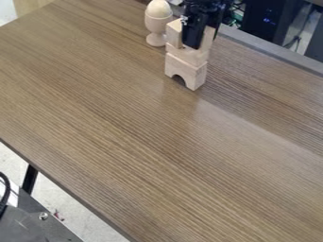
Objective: Stack the cube on top of the other
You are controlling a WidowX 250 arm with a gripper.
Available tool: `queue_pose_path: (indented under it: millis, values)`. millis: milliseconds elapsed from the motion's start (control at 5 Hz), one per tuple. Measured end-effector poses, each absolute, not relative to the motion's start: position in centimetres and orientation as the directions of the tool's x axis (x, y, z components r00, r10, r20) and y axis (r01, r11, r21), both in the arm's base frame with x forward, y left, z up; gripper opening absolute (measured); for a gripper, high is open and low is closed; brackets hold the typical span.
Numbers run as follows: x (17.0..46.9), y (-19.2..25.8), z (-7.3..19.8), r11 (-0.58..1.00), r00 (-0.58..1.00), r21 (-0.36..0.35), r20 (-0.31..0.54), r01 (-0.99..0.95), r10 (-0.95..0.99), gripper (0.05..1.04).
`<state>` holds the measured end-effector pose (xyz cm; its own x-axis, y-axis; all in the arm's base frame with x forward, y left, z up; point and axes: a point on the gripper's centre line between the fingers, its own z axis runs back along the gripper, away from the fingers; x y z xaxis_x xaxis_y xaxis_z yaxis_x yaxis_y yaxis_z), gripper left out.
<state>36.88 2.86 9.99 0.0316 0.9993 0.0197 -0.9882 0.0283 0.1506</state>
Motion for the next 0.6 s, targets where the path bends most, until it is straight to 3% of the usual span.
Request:
queue_pose_path:
  millis: [600]
  values:
    - [37.7,3.0,11.4,0.049,0.053,0.119,0.028,-0.992,0.998,0.578]
